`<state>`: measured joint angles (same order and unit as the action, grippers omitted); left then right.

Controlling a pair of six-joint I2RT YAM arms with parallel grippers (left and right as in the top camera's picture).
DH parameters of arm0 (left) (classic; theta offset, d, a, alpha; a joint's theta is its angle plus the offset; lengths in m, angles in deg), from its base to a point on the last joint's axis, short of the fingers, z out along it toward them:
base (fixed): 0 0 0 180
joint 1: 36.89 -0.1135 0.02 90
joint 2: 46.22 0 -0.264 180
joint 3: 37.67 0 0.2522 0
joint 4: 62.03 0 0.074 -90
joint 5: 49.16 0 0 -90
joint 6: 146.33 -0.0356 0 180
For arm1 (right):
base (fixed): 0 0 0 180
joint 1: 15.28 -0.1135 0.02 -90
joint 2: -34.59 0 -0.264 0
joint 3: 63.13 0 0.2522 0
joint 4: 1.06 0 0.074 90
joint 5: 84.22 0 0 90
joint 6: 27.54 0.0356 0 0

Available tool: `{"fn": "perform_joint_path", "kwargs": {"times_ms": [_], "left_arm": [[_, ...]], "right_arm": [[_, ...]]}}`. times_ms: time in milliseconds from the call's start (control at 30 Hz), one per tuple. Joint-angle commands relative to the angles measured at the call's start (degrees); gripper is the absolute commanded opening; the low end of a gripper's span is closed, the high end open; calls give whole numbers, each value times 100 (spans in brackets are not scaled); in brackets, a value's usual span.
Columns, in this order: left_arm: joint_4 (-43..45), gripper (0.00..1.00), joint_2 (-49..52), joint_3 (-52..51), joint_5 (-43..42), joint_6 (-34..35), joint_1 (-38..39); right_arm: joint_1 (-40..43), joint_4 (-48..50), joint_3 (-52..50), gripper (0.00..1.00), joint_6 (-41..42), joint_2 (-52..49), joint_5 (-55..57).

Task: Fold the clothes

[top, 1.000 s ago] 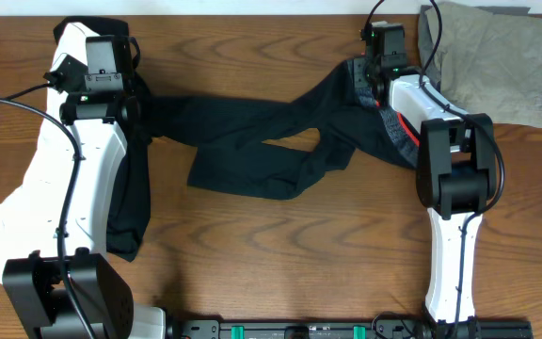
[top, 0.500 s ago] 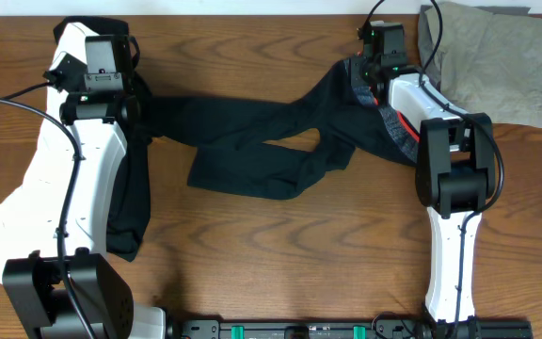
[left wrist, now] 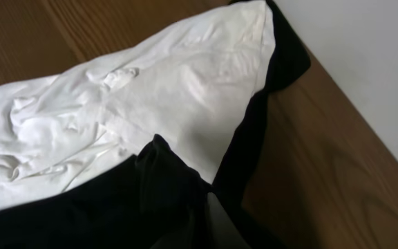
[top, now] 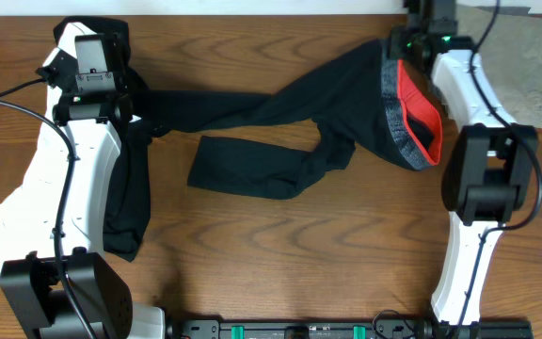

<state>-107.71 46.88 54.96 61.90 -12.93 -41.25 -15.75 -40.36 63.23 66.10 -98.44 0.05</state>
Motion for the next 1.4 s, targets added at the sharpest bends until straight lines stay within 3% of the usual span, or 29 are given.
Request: {"fn": "perform_joint_path", "kwargs": {"times_ms": [0,500,1100,1367], "left_arm": [[-61,6,-140,76,-52,-127,-24],[92,6,-535,264,-275,-332,-728],[79,6,-251,262,-562,-221,-730],[817,6,562,262,-562,-221,-730]], "right_arm": [[-24,-179,76,1,-116,153,-179],[787,-621,81,1,-201,1163,-79],[772,-686,74,1,-201,1073,-157],[739,-197,74,1,-120,549,-133]]}}
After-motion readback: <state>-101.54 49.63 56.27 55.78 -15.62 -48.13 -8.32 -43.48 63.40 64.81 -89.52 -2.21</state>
